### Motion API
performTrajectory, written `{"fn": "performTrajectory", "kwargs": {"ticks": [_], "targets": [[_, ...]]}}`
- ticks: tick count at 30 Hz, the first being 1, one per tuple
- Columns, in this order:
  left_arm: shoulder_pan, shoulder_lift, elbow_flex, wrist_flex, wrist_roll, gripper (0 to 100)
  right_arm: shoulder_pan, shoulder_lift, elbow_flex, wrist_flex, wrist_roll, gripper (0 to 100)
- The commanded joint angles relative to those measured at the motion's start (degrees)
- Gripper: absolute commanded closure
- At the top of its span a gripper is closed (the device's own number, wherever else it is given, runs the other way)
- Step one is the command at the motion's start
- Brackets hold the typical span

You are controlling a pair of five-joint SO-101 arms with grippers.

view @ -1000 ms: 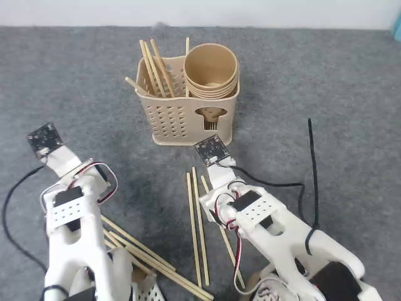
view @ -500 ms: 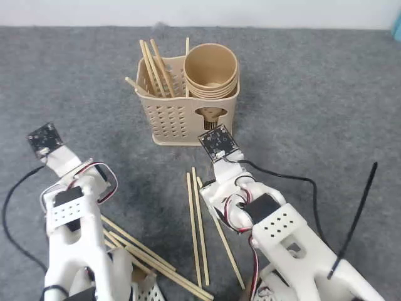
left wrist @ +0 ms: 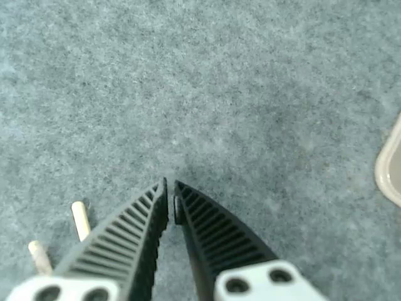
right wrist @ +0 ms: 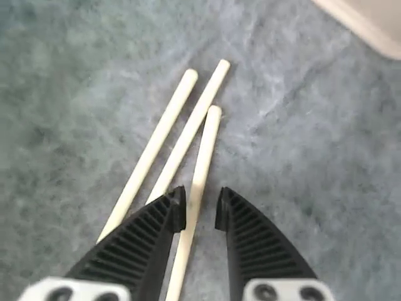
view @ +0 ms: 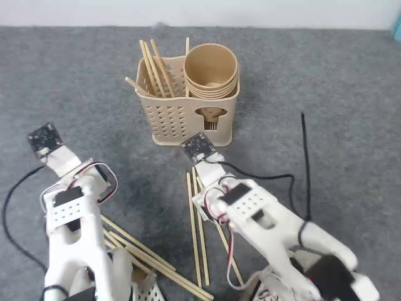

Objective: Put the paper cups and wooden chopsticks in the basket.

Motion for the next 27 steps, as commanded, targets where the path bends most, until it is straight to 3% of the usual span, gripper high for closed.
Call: {"fn": "performTrajectory", "kwargs": {"ticks": [1,8,11,14,22,27], "targets": [[-0.09,0.09,-2.24,-1.58,0.00,98,-0.40,4.09,-6.42,-1.01,0.70,91.1],[-0.09,0.09,-2.24,-1.58,0.00,98,-0.57,11.47,-9.76,-1.01,0.79,91.9],[-0.09,0.09,-2.24,-1.58,0.00,98,-0.48,12.35,-9.76,-0.31,0.70,99.8],[-0.09,0.09,-2.24,-1.58,0.00,98,-0.40,9.71,-9.85,3.47,0.70,99.5],[-0.09,0.09,-2.24,-1.58,0.00,98,-0.57,-14.81,-10.02,12.88,0.97,99.2],[-0.09,0.09,-2.24,-1.58,0.00,98,-0.57,-35.03,-10.02,11.91,1.85,99.2]]}}
